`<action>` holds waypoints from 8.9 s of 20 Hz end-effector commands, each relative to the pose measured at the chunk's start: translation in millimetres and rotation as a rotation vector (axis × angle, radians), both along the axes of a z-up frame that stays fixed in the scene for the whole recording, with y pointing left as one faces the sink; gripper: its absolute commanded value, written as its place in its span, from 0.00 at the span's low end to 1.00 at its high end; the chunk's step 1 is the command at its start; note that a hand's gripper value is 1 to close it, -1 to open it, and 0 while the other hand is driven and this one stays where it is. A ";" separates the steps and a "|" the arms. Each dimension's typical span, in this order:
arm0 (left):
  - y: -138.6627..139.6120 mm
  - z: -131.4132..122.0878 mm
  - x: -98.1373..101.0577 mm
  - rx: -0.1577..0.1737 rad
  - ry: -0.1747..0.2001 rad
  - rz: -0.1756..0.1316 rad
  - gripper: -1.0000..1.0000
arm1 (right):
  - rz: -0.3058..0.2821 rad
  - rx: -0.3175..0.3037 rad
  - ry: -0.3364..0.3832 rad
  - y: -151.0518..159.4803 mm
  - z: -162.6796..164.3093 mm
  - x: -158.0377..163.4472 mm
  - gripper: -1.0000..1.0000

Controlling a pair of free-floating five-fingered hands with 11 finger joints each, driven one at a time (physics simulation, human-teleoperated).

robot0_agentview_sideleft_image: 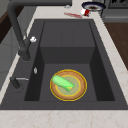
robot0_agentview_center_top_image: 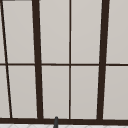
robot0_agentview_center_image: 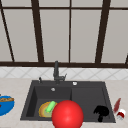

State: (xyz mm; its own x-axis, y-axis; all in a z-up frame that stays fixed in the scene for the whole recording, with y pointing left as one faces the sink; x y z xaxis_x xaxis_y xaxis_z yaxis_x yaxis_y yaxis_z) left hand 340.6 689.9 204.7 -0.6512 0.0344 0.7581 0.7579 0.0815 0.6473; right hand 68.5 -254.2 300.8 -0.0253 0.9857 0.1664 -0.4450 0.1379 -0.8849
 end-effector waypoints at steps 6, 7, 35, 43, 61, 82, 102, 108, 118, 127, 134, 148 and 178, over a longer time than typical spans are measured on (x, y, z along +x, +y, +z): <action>-9.5 -9.5 -40.1 0.001 0.001 -0.019 0.00 | 0.000 0.000 0.000 0.0 0.0 0.0 0.50; -12.1 -10.8 -42.0 0.001 0.000 -0.017 0.00 | 0.000 0.000 0.000 0.0 0.0 0.0 0.50; -26.9 -28.8 -99.3 0.005 -0.079 -0.008 0.00 | 0.000 0.000 0.000 0.0 0.0 0.0 0.50; -40.4 -29.0 -83.3 0.022 -0.029 0.008 0.00 | 0.000 0.000 0.000 0.0 0.0 0.0 0.50; -58.6 -50.9 -59.3 0.032 -0.206 0.035 1.00 | 0.000 0.000 0.000 0.0 0.0 0.0 0.50; -12.6 -83.7 -44.3 -0.050 -0.195 -0.059 0.00 | 0.000 0.000 0.000 0.0 0.0 0.0 0.50; 13.4 -90.7 -46.3 -0.219 -0.157 -0.185 0.00 | 0.000 0.000 0.000 0.0 0.0 0.0 0.50; 22.0 -92.6 -53.6 -0.219 -0.182 -0.141 0.00 | 0.000 0.000 0.000 0.0 0.0 0.0 0.50; 29.8 -87.2 -68.9 -0.273 -0.248 -0.195 1.00 | 0.000 0.000 0.000 0.0 0.0 0.0 0.50; 35.0 -93.2 -80.6 -0.325 -0.256 -0.193 1.00 | 0.000 0.000 0.000 0.0 0.0 0.0 0.50; 22.8 -53.4 -81.5 -0.309 -0.272 -0.183 1.00 | 0.000 0.000 0.000 0.0 0.0 0.0 0.50; -31.8 17.9 -81.9 -0.264 -0.256 -0.162 1.00 | 0.000 0.000 0.000 0.0 0.0 0.0 0.50; -182.5 43.2 -56.7 -0.250 -0.276 -0.152 1.00 | 0.000 0.000 0.000 0.0 0.0 0.0 0.50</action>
State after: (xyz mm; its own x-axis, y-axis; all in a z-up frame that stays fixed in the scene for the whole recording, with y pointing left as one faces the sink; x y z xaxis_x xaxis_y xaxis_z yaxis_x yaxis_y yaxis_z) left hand 283.3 526.6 247.9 -0.8013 0.3242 0.5028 0.5745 0.1823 0.7980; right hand 68.5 -254.2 300.8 -0.0253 0.9857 0.1664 -0.4450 0.1379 -0.8849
